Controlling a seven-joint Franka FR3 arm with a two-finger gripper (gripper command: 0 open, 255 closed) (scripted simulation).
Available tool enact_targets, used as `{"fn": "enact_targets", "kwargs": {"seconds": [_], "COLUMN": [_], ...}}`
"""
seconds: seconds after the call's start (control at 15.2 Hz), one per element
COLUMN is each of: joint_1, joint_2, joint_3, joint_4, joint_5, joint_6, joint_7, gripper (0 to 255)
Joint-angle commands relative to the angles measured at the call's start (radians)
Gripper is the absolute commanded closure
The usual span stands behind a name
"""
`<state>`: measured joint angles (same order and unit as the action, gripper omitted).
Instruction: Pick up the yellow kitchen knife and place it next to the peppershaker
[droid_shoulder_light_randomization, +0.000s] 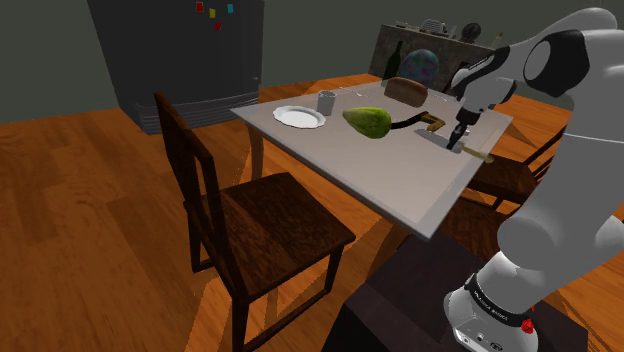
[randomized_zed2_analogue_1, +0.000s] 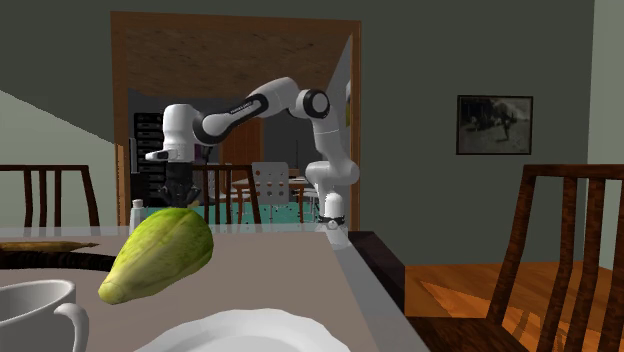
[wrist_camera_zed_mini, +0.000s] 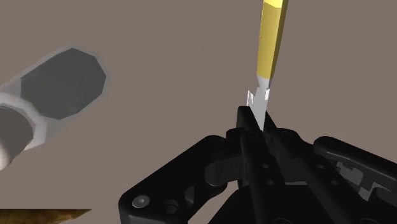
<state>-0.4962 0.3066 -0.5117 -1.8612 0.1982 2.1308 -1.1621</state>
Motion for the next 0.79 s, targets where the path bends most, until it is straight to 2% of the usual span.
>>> {"fn": "enact_targets", "kwargs": {"seconds": [0.0, 0.26, 0.73], "joint_1": [-0.003, -0.008, -0.008], "joint_2": [0.017, 0.043, 0.043], "joint_3": [0.005, 0.013, 0.013], "joint_4": [-0.008, -0.027, -0.027], "joint_5": [0.011, 0.030, 0.030], "joint_6": [0.023, 0.066, 0.066], "joint_7": [-0.006, -0.018, -0.018], "gripper": [255, 255, 255]}}
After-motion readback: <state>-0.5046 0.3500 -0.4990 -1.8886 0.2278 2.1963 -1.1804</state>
